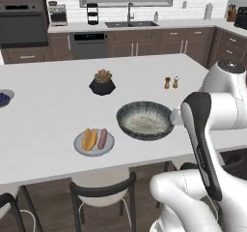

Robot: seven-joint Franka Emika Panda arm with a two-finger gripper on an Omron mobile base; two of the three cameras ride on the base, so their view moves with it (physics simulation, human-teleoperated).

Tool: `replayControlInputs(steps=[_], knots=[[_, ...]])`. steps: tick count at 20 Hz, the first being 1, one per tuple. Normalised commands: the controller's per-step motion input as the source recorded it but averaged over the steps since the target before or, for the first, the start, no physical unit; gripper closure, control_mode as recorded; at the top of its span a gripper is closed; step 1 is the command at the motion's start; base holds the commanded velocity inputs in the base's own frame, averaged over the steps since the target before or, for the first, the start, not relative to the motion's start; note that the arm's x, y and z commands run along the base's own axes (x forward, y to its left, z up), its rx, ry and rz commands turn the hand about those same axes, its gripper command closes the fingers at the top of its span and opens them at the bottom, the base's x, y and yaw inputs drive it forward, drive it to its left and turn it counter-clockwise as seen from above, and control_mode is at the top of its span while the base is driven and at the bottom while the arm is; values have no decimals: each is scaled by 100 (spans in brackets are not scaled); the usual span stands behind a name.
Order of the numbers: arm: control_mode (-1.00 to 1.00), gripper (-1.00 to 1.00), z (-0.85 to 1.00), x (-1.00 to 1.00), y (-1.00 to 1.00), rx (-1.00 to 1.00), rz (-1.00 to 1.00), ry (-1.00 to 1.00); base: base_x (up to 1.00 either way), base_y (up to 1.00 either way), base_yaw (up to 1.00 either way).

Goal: Place one bun and one sausage from the bowl on each plate.

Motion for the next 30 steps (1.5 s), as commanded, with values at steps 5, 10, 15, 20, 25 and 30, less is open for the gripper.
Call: replayControlInputs(steps=[5,10,15,20,25,30], knots=[[100,100,0,0,0,0,0,0,-89,57,-4],[100,100,0,0,0,0,0,0,-33,100,0],[100,100,0,0,0,0,0,0,9,100,0],[100,100,0,0,0,0,0,0,34,100,0],[100,100,0,0,0,0,0,0,38,100,0],[100,100,0,0,0,0,0,0,37,88,0]])
